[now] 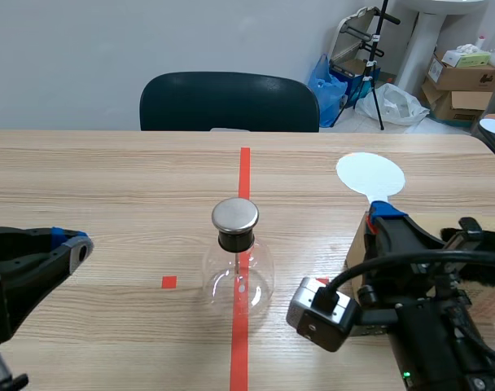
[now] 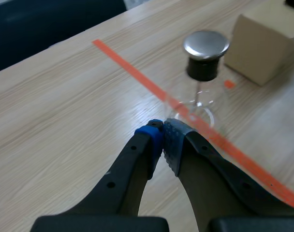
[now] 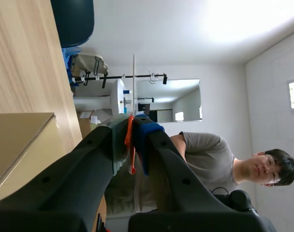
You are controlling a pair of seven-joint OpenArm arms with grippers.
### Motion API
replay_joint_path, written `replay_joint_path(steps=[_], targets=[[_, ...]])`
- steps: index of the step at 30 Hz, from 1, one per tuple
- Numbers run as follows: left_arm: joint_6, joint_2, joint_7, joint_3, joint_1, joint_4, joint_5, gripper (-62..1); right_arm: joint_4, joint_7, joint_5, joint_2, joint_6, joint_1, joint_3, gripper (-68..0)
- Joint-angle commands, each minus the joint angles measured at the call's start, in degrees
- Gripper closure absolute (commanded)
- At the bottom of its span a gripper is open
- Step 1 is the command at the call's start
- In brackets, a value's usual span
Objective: Do the electroscope experiment
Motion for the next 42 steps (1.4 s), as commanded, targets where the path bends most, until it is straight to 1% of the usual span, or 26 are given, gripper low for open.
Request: replay_joint_path(steps=[1,3,5,7,9,10,12,16,18,20,21,24,29,31,33,36,39,42], targets=[[-3.7,-0.2,-2.9,1.3,-2.6,-3.4,0.2,-3.2,0.3,-1.5,-0.5,0.8,-2.1,1.7,-0.7,-1.1],[-7.8,-0.7,-6.9,2.7,-5.7,-8.6,2.0,-3.2,0.2,-3.5,-0.6,1.1,-2.1,3.0,-2.8,-1.1],[-10.6,-0.8,-11.1,4.4,-9.4,-14.4,4.7,-3.2,0.0,-5.3,-0.7,1.2,-1.3,4.2,-4.6,-1.1],[-12.5,-0.8,-15.3,6.6,-13.3,-20.1,7.9,-3.2,-0.5,-6.9,-0.9,1.2,-0.1,5.2,-6.3,-1.1],[-13.2,-0.8,-18.5,9.4,-17.2,-25.5,9.4,-3.2,-1.3,-8.0,-1.9,1.2,-0.2,6.1,-7.6,-1.1],[-13.3,-0.8,-19.5,11.1,-19.2,-27.9,9.4,-3.2,-1.7,-8.7,-2.4,1.2,-0.2,6.5,-8.2,-1.1],[-13.3,-0.6,-20.5,14.6,-23.1,-32.4,9.7,-3.2,-2.8,-9.9,-3.1,1.2,-0.2,7.1,-9.6,-1.1],[-13.2,-0.5,-25.4,21.6,-29.7,-40.3,12.1,-3.2,-4.1,-10.8,-3.4,1.2,-0.1,8.2,-11.3,-1.1],[-13.1,-0.4,-28.4,24.6,-32.3,-43.5,12.1,-3.2,-4.2,-10.8,-3.4,1.2,0.9,8.5,-11.6,-1.1],[-12.5,0.1,-29.2,26.9,-34.6,-45.7,12.1,-3.2,-4.2,-10.8,-3.4,1.2,1.1,8.5,-11.9,-1.1],[-12.0,0.6,-29.2,27.7,-35.6,-46.8,12.1,-3.2,-4.2,-10.7,-3.4,1.2,1.8,8.5,-11.9,-1.1],[-11.1,1.7,-29.9,29.6,-37.8,-49.4,12.5,-3.2,-4.2,-10.1,-3.4,1.2,2.2,8.5,-11.9,-1.1],[-10.6,3.1,-31.7,32.1,-39.5,-51.4,13.9,-3.2,-4.2,-9.7,-3.4,1.0,2.4,8.5,-11.9,-1.1],[-10.4,3.7,-31.9,32.3,-39.7,-51.5,14.5,-3.2,-4.2,-9.7,-3.4,1.0,2.6,8.5,-11.9,-1.1],[-10.1,4.2,-32.2,32.3,-39.8,-51.5,14.8,-3.2,-4.2,-9.6,-3.2,1.0,3.9,8.5,-11.9,-1.1],[-7.9,5.1,-32.2,32.3,-40.2,-51.5,15.1,-3.2,-4.2,-9.6,-3.2,1.0,3.9,8.5,-11.9,-1.1],[-7.6,5.6,-32.2,32.3,-40.3,-51.5,16.9,-3.2,-4.2,-9.6,-3.2,1.0,3.9,8.5,-11.9,-1.1],[-6.4,6.1,-32.2,32.3,-40.3,-51.5,17.5,-3.2,-4.2,-9.7,-3.2,1.0,3.9,8.5,-11.9,-1.1]])
